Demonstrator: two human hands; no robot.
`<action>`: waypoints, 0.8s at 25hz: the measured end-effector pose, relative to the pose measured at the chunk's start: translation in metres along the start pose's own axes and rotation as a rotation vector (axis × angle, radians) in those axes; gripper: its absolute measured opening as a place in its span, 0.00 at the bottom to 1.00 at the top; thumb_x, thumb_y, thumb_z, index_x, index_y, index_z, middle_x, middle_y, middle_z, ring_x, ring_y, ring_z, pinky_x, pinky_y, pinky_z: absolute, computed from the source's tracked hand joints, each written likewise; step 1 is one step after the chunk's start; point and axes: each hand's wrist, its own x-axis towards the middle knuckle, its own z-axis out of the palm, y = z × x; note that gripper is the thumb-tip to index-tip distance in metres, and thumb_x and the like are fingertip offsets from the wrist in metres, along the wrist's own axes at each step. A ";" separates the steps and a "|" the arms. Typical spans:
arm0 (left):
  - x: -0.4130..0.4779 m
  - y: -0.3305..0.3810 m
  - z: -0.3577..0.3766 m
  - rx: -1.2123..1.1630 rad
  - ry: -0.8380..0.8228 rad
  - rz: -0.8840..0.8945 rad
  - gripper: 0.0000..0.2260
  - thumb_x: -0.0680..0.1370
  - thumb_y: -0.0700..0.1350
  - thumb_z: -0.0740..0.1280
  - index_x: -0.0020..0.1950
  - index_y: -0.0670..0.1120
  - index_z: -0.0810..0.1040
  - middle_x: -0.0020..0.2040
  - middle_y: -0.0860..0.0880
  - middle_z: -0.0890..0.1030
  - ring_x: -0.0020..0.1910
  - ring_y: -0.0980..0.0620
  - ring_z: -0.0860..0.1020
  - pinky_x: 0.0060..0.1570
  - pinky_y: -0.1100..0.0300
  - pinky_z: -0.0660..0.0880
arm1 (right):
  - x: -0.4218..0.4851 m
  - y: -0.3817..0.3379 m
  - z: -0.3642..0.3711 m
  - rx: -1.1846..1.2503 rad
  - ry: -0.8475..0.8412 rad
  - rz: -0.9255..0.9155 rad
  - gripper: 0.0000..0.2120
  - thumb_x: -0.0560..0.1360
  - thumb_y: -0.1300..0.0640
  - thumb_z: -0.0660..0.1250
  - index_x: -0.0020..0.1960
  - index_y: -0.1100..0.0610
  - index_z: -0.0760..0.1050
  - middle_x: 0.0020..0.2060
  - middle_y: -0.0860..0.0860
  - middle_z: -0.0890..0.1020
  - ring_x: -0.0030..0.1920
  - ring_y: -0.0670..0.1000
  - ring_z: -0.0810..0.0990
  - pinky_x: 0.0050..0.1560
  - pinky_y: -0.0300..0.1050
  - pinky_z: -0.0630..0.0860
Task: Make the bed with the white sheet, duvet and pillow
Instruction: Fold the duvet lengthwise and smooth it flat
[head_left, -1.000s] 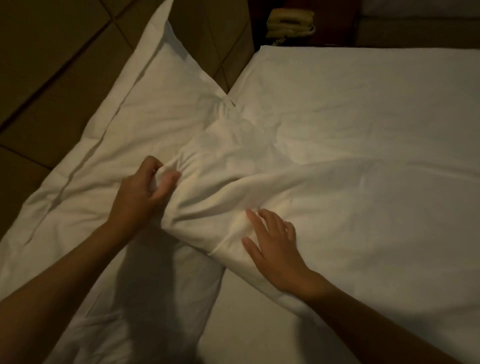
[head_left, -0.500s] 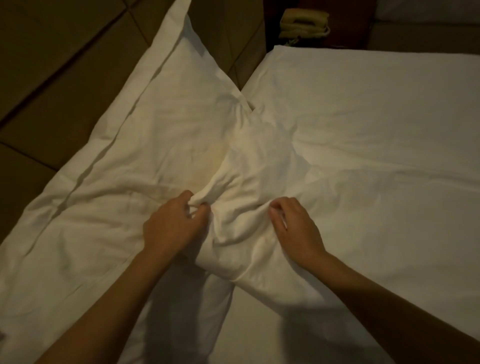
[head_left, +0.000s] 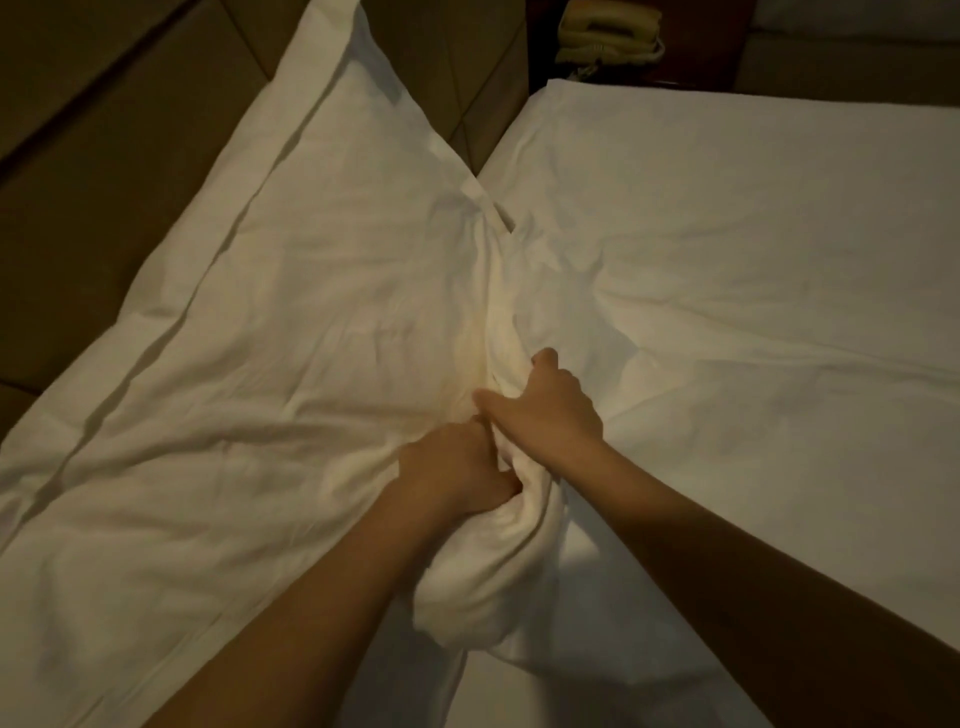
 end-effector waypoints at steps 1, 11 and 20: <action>0.006 0.002 0.003 0.002 0.063 -0.022 0.20 0.78 0.57 0.59 0.62 0.46 0.72 0.58 0.46 0.78 0.56 0.46 0.76 0.52 0.56 0.71 | 0.002 0.006 -0.001 -0.030 0.046 -0.011 0.26 0.76 0.42 0.62 0.65 0.58 0.64 0.60 0.56 0.75 0.59 0.59 0.75 0.54 0.48 0.71; -0.026 -0.025 -0.047 -0.525 1.003 0.000 0.11 0.76 0.46 0.67 0.39 0.45 0.69 0.28 0.53 0.70 0.30 0.48 0.69 0.32 0.56 0.60 | -0.006 -0.005 -0.022 0.398 0.229 -0.065 0.20 0.82 0.48 0.52 0.70 0.54 0.65 0.63 0.55 0.75 0.63 0.57 0.73 0.66 0.53 0.68; 0.035 -0.017 -0.072 -0.055 0.476 -0.082 0.21 0.78 0.63 0.56 0.56 0.47 0.76 0.51 0.45 0.79 0.50 0.43 0.77 0.50 0.53 0.72 | 0.003 0.011 -0.002 0.410 0.082 -0.043 0.19 0.82 0.49 0.52 0.70 0.53 0.66 0.64 0.53 0.74 0.64 0.56 0.72 0.67 0.50 0.67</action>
